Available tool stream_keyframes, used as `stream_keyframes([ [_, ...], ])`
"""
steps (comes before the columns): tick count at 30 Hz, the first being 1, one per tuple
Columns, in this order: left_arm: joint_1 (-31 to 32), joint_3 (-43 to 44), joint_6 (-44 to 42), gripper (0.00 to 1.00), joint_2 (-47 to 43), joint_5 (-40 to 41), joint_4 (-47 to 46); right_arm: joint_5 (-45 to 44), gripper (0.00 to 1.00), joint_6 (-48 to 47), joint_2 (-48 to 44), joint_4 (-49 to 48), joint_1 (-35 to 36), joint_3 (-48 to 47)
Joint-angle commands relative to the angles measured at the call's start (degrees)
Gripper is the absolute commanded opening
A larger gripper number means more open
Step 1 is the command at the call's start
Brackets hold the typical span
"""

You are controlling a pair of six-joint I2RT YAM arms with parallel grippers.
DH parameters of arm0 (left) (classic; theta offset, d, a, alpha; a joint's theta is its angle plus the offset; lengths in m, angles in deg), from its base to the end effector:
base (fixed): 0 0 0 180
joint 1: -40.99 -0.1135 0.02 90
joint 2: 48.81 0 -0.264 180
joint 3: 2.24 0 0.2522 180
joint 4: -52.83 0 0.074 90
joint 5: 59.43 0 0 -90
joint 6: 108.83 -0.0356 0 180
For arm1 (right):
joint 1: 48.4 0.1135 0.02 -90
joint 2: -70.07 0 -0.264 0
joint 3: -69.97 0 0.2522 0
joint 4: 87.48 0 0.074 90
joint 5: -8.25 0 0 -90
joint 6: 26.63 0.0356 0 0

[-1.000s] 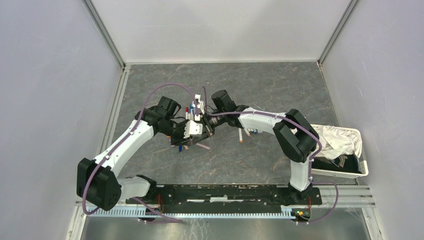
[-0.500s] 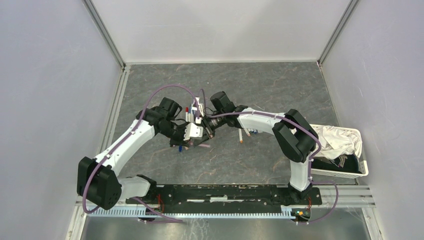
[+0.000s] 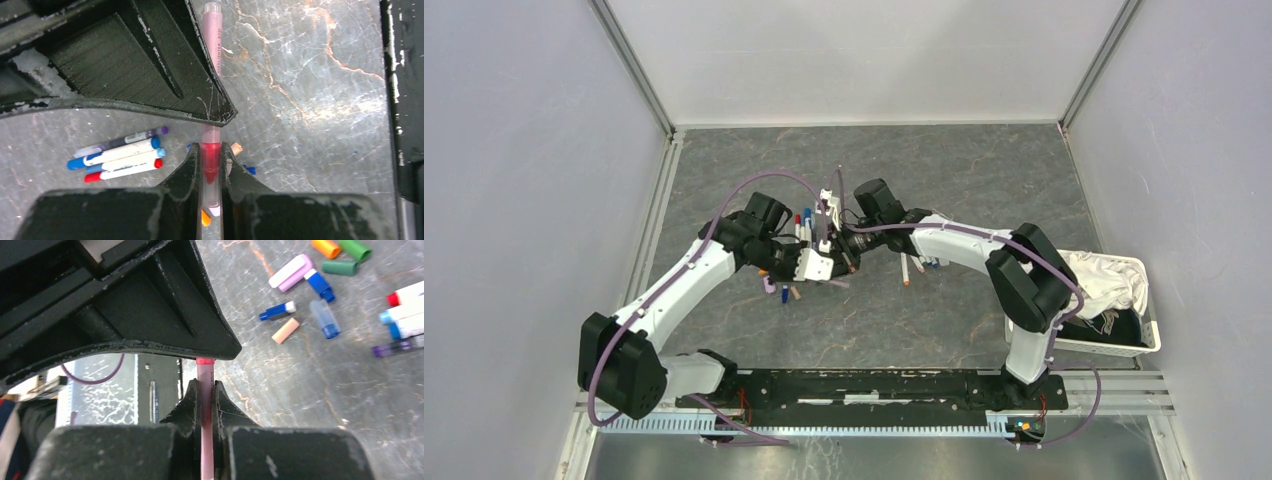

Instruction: Open the pen caps

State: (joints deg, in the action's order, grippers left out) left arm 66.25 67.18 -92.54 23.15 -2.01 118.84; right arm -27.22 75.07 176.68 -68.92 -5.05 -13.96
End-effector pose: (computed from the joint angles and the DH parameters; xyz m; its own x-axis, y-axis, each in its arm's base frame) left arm 0.1982 -0.1147 0.2566 0.2800 0.7622 -0.5836 0.9588 -0.1910 0.2104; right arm 0.2705 0.2952 0.2068 -0.6405 -0.4428 -0.6275 -0.7289 0.0933 0.6782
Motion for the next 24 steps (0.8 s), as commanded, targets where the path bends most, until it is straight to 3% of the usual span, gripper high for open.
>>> stream_keyframes([
  [1, -7.7, 2.5, -7.4, 0.02, 0.5, 15.5, 3.4, -4.5, 0.00, -5.9, -3.1, 15.6, -3.2, 4.9],
  [11, -11.4, 1.2, -9.5, 0.02, 2.4, 14.8, 0.7, -4.6, 0.00, -9.1, -6.1, 19.3, -5.7, 6.1],
  [16, -11.3, 1.8, -6.6, 0.02, 3.4, 6.4, 0.2, -6.1, 0.00, -4.9, -7.5, 13.7, -7.3, 7.4],
  [21, -9.1, -3.2, -2.1, 0.02, 5.4, 3.4, -5.6, -14.2, 0.00, -2.4, -8.9, 11.7, -10.0, 7.9],
  [24, -8.5, -5.5, -0.4, 0.02, 7.5, 3.2, -9.6, -24.1, 0.00, -1.2, -10.1, 11.3, -11.1, 8.6],
])
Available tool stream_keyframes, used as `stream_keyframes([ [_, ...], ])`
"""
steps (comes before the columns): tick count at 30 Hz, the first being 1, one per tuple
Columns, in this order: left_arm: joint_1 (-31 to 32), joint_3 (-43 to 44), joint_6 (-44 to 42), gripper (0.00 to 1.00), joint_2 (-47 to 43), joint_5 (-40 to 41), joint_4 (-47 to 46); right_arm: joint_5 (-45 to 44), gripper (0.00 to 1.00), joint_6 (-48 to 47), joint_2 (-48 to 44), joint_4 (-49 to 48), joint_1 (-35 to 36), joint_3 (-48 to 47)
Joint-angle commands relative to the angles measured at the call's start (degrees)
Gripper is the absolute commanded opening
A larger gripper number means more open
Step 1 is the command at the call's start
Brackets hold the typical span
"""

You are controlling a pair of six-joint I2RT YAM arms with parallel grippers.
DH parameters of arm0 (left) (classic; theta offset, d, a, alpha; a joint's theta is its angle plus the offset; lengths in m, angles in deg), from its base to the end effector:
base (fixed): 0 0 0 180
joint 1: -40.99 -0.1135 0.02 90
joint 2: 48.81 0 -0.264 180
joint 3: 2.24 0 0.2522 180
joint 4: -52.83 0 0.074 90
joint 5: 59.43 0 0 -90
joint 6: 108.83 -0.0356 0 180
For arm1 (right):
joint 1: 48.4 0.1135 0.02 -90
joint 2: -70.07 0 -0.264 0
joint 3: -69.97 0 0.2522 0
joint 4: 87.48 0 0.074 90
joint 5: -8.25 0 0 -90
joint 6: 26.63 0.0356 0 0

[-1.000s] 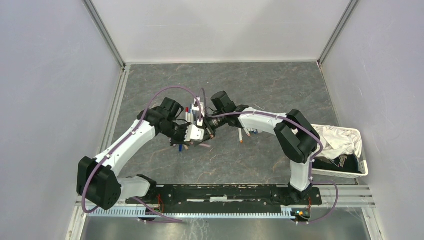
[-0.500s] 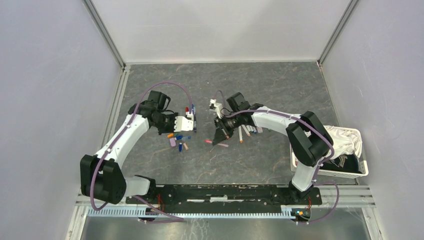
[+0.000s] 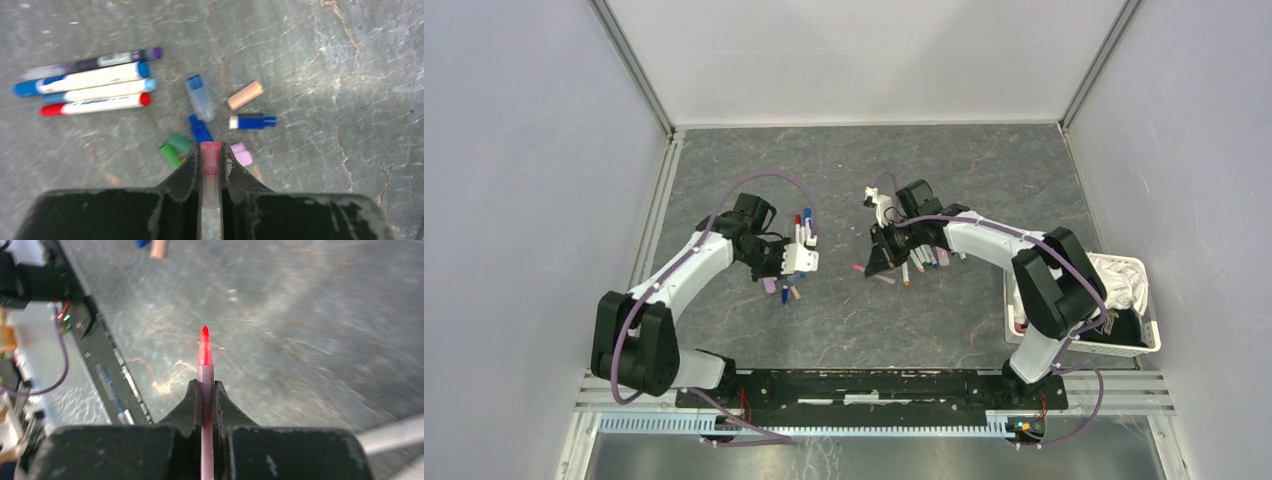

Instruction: Open the pen caps

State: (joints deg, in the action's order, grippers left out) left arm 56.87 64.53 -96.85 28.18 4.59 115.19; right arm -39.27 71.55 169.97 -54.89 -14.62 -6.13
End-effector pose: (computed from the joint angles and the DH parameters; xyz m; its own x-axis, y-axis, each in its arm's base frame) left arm 0.2271 -0.0808 0.2248 0.1735 0.8649 -0.4710 0.9750 -0.0834 0.2061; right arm 0.2789 0.2155 0.1883 -0.7877 -0.4007 -0.4679 -0.6149 0.4669 0.6355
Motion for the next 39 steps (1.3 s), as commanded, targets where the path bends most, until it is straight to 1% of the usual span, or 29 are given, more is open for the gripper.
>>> stream_keyframes([
  [1, 0.9, -3.3, 4.8, 0.02, 3.3, -3.3, -7.6, -15.3, 0.00, 3.1, -3.8, -3.5, -1.8, 1.2],
  [3, 1.0, -4.0, 5.9, 0.03, 4.9, -3.2, -10.0, -23.7, 0.00, 5.0, -4.8, -5.6, -1.8, 2.6],
  [4, 1.1, -4.0, 6.5, 0.06, 5.6, -3.1, -10.7, -27.1, 0.00, 5.7, -5.2, -7.0, -1.9, 3.7],
  [5, 1.2, -4.0, 7.0, 0.10, 6.3, -3.0, -11.1, -30.7, 0.00, 6.3, -5.4, -7.9, -1.8, 4.4],
  [7, 1.3, -4.0, 7.7, 0.23, 7.3, -2.8, -11.1, -36.1, 0.00, 7.2, -5.7, -9.6, -1.9, 6.0],
  [10, 1.3, -4.5, 7.9, 0.33, 7.4, -2.5, -11.1, -41.0, 0.00, 7.1, -5.5, -11.6, -1.9, 7.4],
  [12, 1.3, -4.6, 7.9, 0.38, 7.3, -2.6, -10.6, -43.3, 0.00, 7.4, -4.8, -12.2, -1.9, 7.5],
  [15, 1.3, -3.6, 8.6, 0.53, 7.1, -3.1, -9.1, -45.0, 0.00, 8.3, -3.4, -12.3, -1.8, 6.8],
  [16, 1.3, -3.2, 8.7, 0.55, 6.9, -3.3, -8.4, -45.3, 0.00, 8.7, -3.4, -12.9, -1.8, 6.9],
  [18, 1.3, -2.4, 8.8, 0.57, 6.4, -3.7, -7.1, -45.9, 0.00, 9.7, -3.4, -13.7, -1.8, 7.3],
  [19, 1.3, -1.9, 9.0, 0.57, 6.0, -3.9, -6.4, -46.3, 0.02, 10.0, -3.4, -14.1, -1.7, 7.5],
  [21, 1.3, -0.3, 10.0, 0.65, 5.0, -4.8, -4.8, -47.3, 0.05, 10.2, -3.2, -14.3, -1.4, 7.9],
  [23, 1.1, 2.3, 11.6, 0.68, 4.1, -6.1, -2.5, -47.7, 0.10, 10.2, -2.7, -14.5, -1.4, 8.1],
  [25, 0.8, 5.8, 13.0, 0.95, 3.4, -8.1, 0.6, -47.9, 0.15, 10.1, -2.1, -14.5, -1.2, 8.0],
  [26, 0.6, 7.7, 13.9, 0.99, 3.3, -8.8, 2.4, -48.1, 0.18, 10.1, -1.8, -14.4, -1.1, 8.0],
  [28, 0.4, 11.8, 17.0, 1.00, 3.3, -9.1, 5.0, -48.5, 0.21, 10.0, -1.7, -14.4, -1.0, 8.2],
  [31, -0.2, 16.9, 18.5, 1.00, 2.9, -9.8, 8.3, -48.8, 0.26, 9.9, -1.8, -13.8, -0.8, 8.2],
  [36, -1.0, 19.4, 19.4, 1.00, 0.1, -10.7, 9.2, -49.8, 0.31, 10.0, -3.3, -13.2, -0.4, 8.5],
  [39, -1.5, 20.6, 21.3, 1.00, -1.0, -11.5, 8.9, -50.6, 0.33, 10.1, -4.7, -12.4, 0.0, 8.0],
])
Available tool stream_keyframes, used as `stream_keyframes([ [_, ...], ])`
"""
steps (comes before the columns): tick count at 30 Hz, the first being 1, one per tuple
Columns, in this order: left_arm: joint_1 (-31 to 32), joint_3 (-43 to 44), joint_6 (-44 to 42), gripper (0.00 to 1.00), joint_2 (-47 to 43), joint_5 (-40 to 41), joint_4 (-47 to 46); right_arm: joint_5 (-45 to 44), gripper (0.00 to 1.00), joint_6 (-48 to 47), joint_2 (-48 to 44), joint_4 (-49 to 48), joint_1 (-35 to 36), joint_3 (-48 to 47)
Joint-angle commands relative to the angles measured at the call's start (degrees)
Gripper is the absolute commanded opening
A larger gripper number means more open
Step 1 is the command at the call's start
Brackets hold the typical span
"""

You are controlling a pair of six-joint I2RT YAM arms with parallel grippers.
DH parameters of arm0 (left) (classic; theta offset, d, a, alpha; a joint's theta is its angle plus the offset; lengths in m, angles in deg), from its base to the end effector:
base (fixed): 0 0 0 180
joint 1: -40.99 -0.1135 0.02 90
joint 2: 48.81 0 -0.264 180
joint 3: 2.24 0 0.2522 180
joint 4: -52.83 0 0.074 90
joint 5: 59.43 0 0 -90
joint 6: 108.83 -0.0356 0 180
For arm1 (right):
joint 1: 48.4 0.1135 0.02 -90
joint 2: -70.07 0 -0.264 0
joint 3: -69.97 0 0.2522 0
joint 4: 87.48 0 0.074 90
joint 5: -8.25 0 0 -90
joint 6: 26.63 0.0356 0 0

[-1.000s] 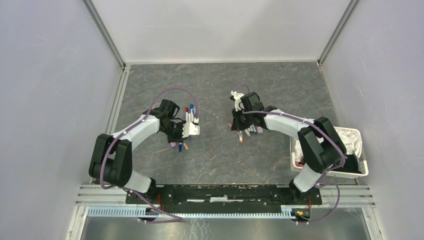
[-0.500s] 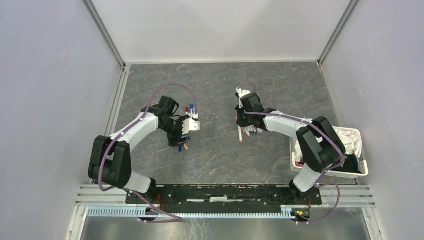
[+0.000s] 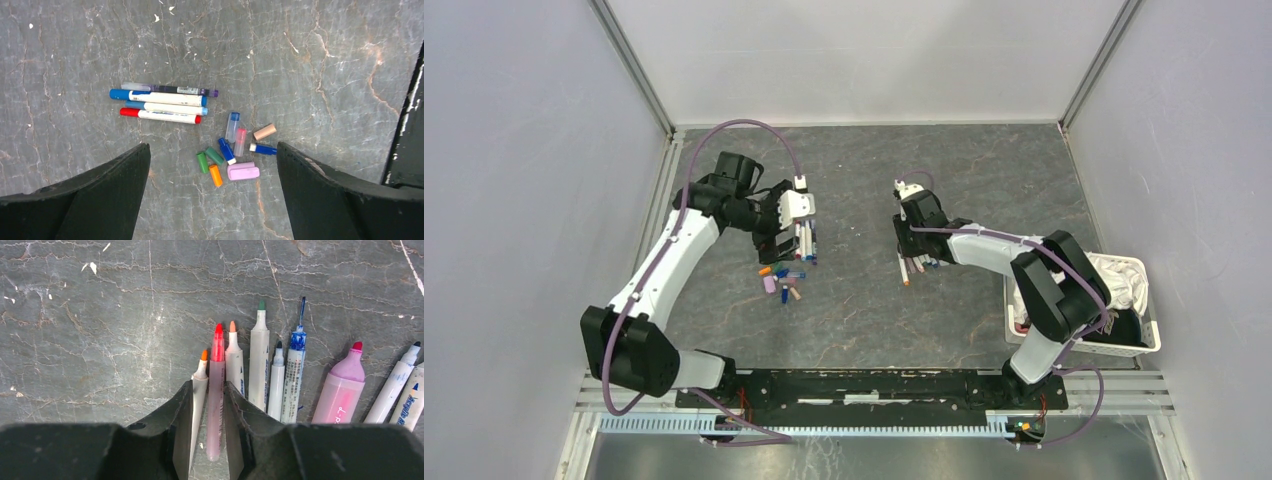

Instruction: Open the pen caps

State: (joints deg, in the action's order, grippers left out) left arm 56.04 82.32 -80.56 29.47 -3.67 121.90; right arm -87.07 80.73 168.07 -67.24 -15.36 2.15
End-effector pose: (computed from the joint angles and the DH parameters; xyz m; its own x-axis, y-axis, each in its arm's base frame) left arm 0.2501 -0.0880 0.3076 0.0011 0.7536 -0.6573 0.9757 0.1431 0.1657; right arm 0.2906 0.1851 0.1638 -0.7639 -0.1424 -0.6295 -0.2781 0.9528 0.1219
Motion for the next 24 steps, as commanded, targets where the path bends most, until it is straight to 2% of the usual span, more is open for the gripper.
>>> stream_keyframes([
  [1, -0.9, 3.5, 6.0, 1.00, -2.4, -3.4, 2.0, -3.6, 0.33, 0.8, -3.3, 0.0, 1.0, -0.6],
  [5, -3.5, 5.3, 10.6, 1.00, -2.8, -4.7, -0.2, -6.2, 0.36, 0.7, -4.4, 0.7, 4.1, -3.3],
  [9, -6.1, 6.0, 14.9, 1.00, -3.3, -3.8, -3.6, -6.3, 0.39, 1.7, -1.2, 1.6, 9.0, -9.1],
  [16, -9.2, 4.8, 20.8, 1.00, -2.4, 2.1, -9.2, -6.5, 0.52, 5.1, 10.3, 0.5, 15.3, -22.5],
  [21, -12.5, 4.2, 22.8, 1.00, -0.6, 3.7, -9.6, -6.4, 0.56, 5.9, 19.7, 1.7, 16.8, -33.0],
  [24, -14.8, 3.4, 27.1, 1.00, 2.3, 7.7, -13.4, -7.5, 0.64, 6.1, 23.7, 2.4, 17.6, -37.7],
])
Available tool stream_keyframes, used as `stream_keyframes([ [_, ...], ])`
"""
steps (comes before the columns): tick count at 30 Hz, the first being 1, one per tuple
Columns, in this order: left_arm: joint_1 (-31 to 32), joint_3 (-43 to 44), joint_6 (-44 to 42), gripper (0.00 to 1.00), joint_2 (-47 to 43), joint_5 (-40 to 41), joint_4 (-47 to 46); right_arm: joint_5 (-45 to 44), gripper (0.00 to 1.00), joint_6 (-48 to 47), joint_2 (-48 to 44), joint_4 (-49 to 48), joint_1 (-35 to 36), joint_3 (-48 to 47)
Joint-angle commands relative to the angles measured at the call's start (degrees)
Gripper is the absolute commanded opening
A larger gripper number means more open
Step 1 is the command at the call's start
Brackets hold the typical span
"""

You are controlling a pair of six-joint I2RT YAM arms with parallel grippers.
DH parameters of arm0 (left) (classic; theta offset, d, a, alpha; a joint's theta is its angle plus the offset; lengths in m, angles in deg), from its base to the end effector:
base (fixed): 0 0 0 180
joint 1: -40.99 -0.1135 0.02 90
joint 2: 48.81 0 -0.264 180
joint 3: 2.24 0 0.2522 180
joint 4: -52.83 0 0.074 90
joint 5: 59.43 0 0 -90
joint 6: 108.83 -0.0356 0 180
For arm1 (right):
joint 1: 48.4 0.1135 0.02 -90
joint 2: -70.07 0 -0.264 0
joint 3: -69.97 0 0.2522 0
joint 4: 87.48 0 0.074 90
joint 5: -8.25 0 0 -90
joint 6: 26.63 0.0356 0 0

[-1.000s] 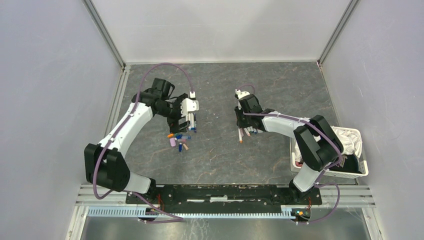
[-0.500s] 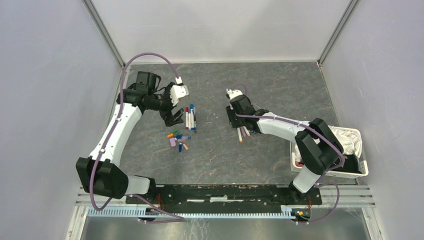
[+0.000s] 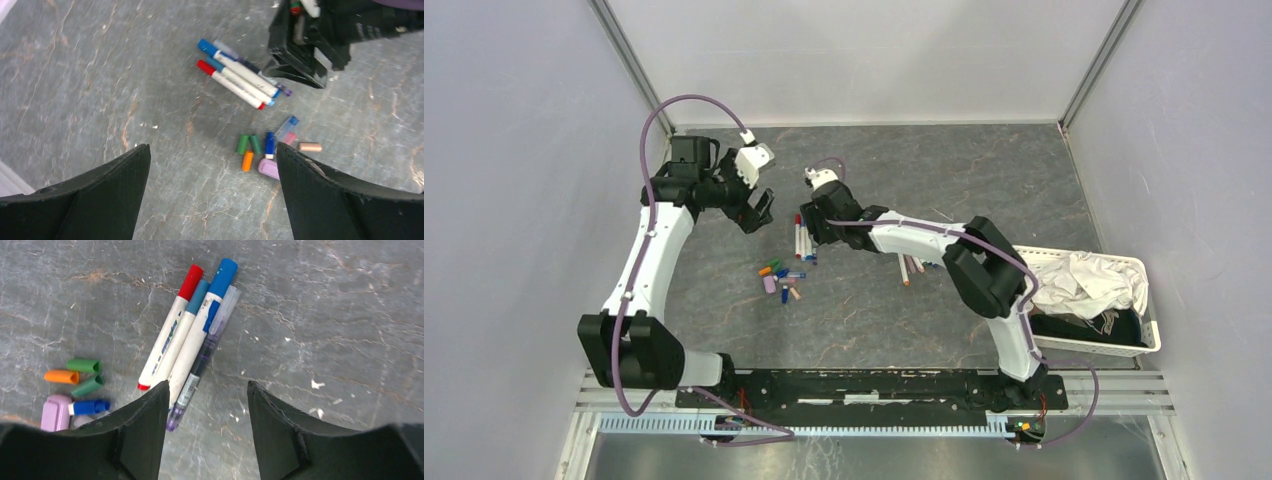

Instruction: Open the pen caps

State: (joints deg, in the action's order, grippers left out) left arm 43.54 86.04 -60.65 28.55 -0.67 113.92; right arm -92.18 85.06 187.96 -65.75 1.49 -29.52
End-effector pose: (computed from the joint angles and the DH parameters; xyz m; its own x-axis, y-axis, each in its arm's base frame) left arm 0.2757 -0.0308 0.3387 -0.3251 0.5852 -0.7429 0.7872 0.6028 0.1303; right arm 0.3052 0.3524 0.1970 -0.6309 -0.1847 -0.7536 -0.4626 0.8693 0.1742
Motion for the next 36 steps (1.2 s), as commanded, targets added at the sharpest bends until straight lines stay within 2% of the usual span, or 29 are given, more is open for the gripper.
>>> stream_keyframes([
  [1, -3.3, -0.7, 8.0, 1.00, 4.9, 6.7, -7.2, -2.0, 0.65, 2.2, 4.8, 0.6, 0.7, -7.1],
  [4, -7.3, -0.3, 9.7, 0.97, 9.5, 8.5, -8.8, -3.0, 0.75, 3.4, 7.6, 1.1, 1.4, -10.9],
  [6, -10.0, 1.5, 9.4, 0.94, 12.2, 4.9, -6.1, -6.2, 0.87, 4.0, 9.4, 3.5, 2.2, -14.1],
  [7, -11.2, 2.0, 9.2, 0.94, 13.0, 3.1, -5.2, -7.5, 0.97, 4.3, 10.1, 3.6, 2.5, -14.9],
  [8, -12.1, 1.8, 8.7, 0.94, 13.2, 2.0, -4.7, -8.6, 0.98, 4.4, 10.5, 3.4, 2.9, -15.1],
  [18, -14.5, -0.4, 5.9, 0.96, 8.9, 0.8, -4.8, -17.4, 0.98, 4.1, 15.4, 5.2, 5.3, -21.1],
  [23, -14.6, -0.1, 4.8, 0.97, 6.9, -0.3, -3.3, -21.0, 0.98, 3.3, 20.5, 10.0, 6.0, -26.9],
  [36, -14.6, 1.0, 3.7, 0.97, 5.3, -1.2, -2.1, -22.9, 0.98, 2.6, 18.5, 7.8, 6.0, -18.5],
])
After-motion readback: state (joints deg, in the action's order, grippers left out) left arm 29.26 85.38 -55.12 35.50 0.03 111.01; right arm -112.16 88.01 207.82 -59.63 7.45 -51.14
